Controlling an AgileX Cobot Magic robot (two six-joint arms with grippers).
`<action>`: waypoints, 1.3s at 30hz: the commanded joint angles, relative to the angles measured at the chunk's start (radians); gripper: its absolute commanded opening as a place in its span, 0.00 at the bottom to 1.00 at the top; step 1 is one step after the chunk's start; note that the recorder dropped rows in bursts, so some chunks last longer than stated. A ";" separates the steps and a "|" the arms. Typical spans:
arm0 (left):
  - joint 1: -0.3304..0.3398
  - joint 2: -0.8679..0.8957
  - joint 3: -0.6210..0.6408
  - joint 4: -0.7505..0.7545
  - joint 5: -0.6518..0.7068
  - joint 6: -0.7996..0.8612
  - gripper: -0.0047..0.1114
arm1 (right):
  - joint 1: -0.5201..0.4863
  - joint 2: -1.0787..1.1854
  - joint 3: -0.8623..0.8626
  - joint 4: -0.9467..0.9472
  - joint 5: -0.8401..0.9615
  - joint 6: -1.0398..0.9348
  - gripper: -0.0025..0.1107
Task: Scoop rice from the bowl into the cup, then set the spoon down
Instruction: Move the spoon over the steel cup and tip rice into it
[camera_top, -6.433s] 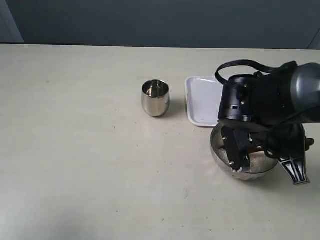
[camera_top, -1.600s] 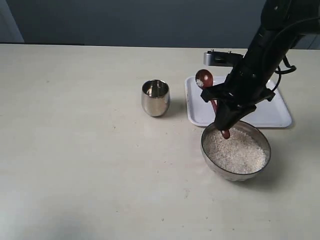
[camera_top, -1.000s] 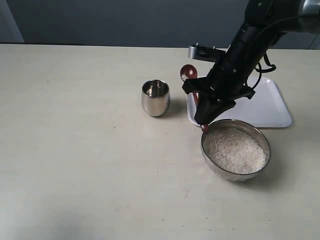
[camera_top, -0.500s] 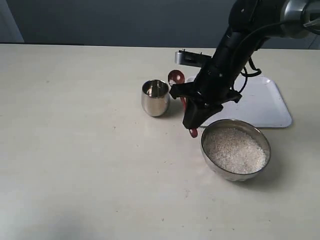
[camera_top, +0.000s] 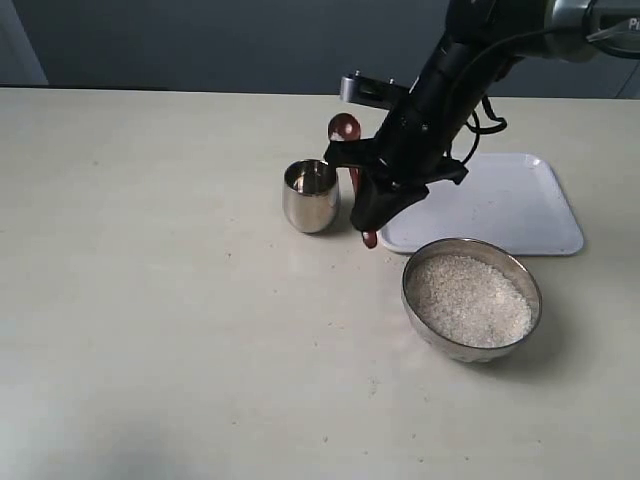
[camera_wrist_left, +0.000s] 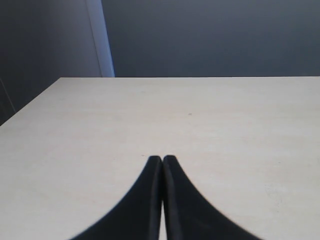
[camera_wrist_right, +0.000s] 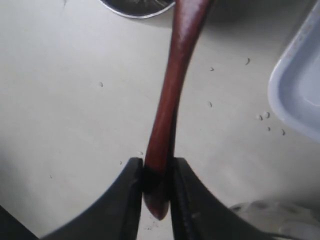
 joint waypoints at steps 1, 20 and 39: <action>-0.007 0.001 0.000 0.002 -0.006 -0.003 0.04 | 0.030 -0.004 -0.007 -0.008 0.000 0.001 0.02; -0.007 0.001 0.000 0.002 -0.006 -0.003 0.04 | 0.068 -0.004 0.034 -0.140 0.000 0.036 0.01; -0.007 0.001 0.000 0.002 -0.006 -0.003 0.04 | 0.126 0.018 0.023 -0.262 0.000 0.082 0.01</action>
